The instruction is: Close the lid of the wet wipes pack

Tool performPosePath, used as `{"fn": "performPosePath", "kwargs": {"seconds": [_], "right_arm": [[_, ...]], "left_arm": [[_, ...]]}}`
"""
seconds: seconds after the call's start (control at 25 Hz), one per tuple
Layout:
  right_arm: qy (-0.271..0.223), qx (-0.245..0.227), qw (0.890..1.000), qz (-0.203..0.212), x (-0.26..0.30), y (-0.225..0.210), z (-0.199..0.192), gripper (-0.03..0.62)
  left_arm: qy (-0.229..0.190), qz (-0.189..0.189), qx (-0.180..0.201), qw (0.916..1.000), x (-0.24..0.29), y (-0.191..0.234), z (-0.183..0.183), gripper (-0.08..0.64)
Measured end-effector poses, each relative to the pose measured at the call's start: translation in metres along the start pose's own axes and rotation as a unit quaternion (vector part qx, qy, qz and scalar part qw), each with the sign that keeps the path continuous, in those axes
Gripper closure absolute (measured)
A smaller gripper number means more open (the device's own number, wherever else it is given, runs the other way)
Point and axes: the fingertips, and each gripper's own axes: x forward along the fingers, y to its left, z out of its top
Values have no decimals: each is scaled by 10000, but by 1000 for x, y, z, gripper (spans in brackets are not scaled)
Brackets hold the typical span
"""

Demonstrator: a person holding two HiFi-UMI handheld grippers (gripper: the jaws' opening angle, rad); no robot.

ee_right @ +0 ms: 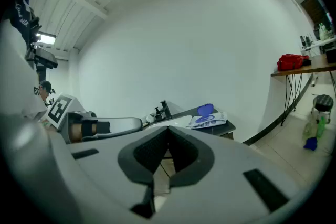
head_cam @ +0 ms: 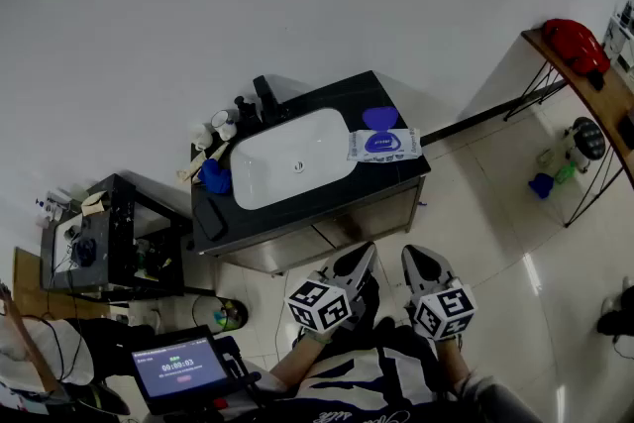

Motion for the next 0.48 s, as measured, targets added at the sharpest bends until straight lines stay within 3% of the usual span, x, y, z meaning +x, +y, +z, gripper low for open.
{"fn": "performPosePath", "kwargs": {"seconds": [0.48], "right_arm": [[98,76,9995,-305,82,-49,30,594]], "left_arm": [[132,-71,-17,9999,68,71,45,558]]}}
